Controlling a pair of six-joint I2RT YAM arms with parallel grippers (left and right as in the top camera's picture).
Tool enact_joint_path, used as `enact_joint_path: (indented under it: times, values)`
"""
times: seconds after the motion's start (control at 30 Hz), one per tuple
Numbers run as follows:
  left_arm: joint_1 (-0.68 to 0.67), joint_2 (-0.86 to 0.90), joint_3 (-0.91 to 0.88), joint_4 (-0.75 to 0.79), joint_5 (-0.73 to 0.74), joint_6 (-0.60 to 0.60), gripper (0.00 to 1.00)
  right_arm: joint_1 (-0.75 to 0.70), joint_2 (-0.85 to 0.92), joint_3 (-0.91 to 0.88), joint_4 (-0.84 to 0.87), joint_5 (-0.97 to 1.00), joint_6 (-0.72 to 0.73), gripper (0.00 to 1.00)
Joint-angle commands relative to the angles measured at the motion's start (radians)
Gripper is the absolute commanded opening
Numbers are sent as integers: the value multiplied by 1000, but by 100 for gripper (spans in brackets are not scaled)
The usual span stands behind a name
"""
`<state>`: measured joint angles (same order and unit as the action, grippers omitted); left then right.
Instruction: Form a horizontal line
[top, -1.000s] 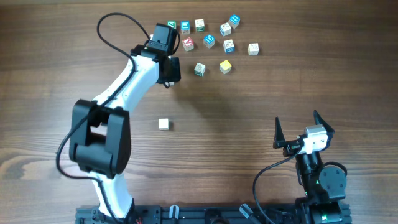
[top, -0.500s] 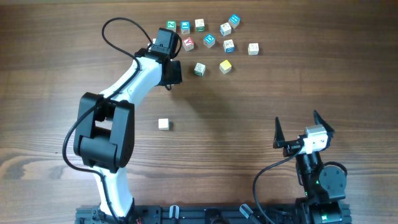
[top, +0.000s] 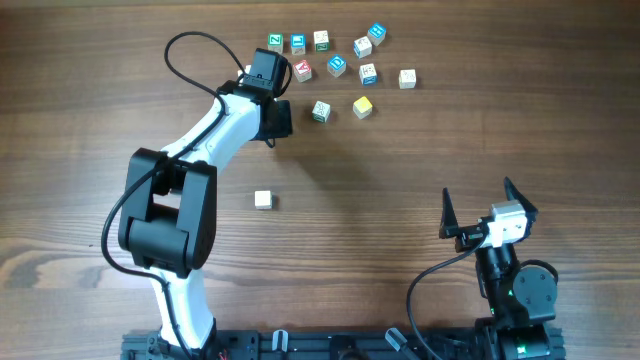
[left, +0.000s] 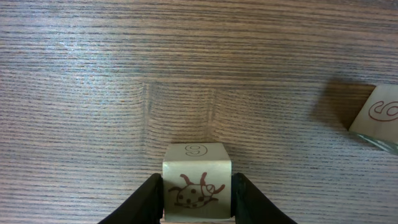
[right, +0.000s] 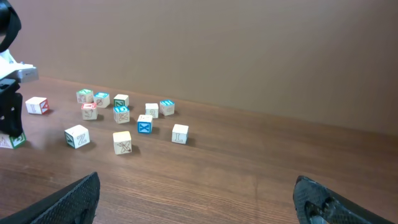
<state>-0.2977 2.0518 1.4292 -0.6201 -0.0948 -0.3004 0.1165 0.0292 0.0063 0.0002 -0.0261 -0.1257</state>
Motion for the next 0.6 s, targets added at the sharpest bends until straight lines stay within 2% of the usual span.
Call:
enact_joint_path:
  times: [0.0,0.13,0.2,0.23,0.27,0.47,0.53,0.57]
  values:
    - [7,12,-12,7,8,-2,41,-4,0,-1,2,-13,-5,100]
    - [7,12,-19,3,8,-2,41,-4,0,-1,2,-13,-6,100]
    - [7,13,-19,6,8,-2,39,-4,0,-1,2,-13,-5,100]
    - [7,13,-19,9,8,-2,32,-4,0,-1,2,-13,-5,100]
    - [7,13,-19,11,8,-2,31,-4,0,-1,2,-13,-6,100]
    - [7,12,-19,7,8,-1,29,-4,0,-1,2,-13,-5,100]
    - [7,-2,-19,-5,8,2,20,-4,0,-1,2,-13,-5,100]
    - [7,-19,-19,-8,8,2,19,-4,0,-1,2,-13,-5,100]
